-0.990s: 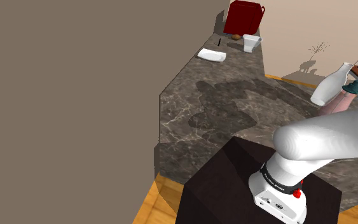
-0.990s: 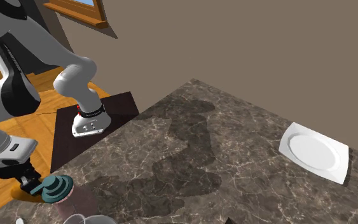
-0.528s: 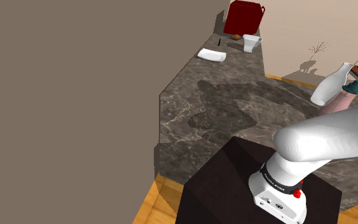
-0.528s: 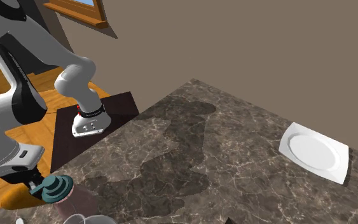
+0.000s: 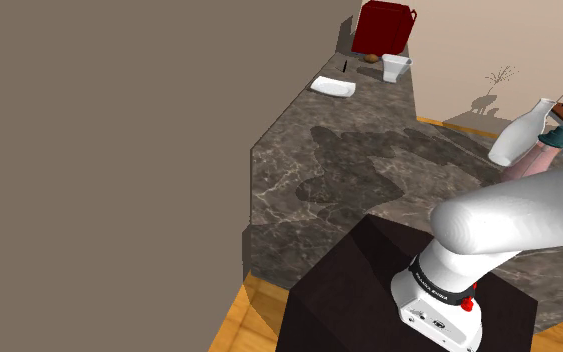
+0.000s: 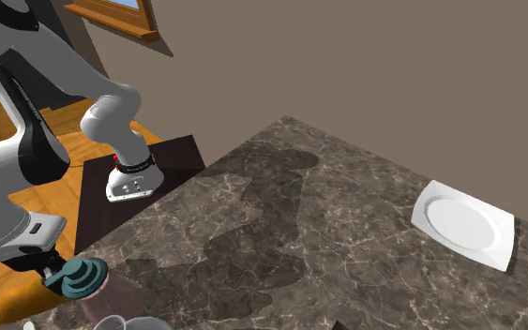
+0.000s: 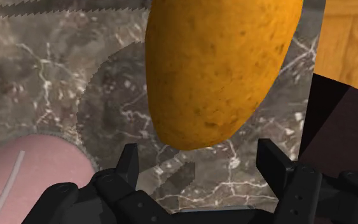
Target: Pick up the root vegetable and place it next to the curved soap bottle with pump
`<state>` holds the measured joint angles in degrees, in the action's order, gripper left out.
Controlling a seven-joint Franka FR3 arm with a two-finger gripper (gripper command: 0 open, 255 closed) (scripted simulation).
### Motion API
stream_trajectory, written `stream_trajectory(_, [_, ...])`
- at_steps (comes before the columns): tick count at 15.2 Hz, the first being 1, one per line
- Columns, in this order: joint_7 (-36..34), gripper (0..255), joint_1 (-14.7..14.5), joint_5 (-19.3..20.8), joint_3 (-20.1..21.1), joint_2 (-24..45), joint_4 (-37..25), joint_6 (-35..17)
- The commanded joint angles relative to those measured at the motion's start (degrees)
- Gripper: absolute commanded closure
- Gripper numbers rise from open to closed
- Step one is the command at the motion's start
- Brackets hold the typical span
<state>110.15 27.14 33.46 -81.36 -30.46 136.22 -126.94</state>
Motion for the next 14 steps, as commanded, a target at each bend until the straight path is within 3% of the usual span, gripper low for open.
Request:
stream_trajectory(1, [0.0, 0, 0.1, 0.0, 0.0, 0.0, 0.2, 0.0])
stream_trajectory(4, [-0.1, 0, 0.0, -0.1, 0.1, 0.0, 0.0, 0.2])
stream_trajectory(8, [0.4, 0, 5.9, -1.6, 8.7, -2.5, -3.1, 7.9])
stream_trajectory(14, [0.4, 0, 5.8, -1.6, 8.7, -2.5, -3.2, 7.9])
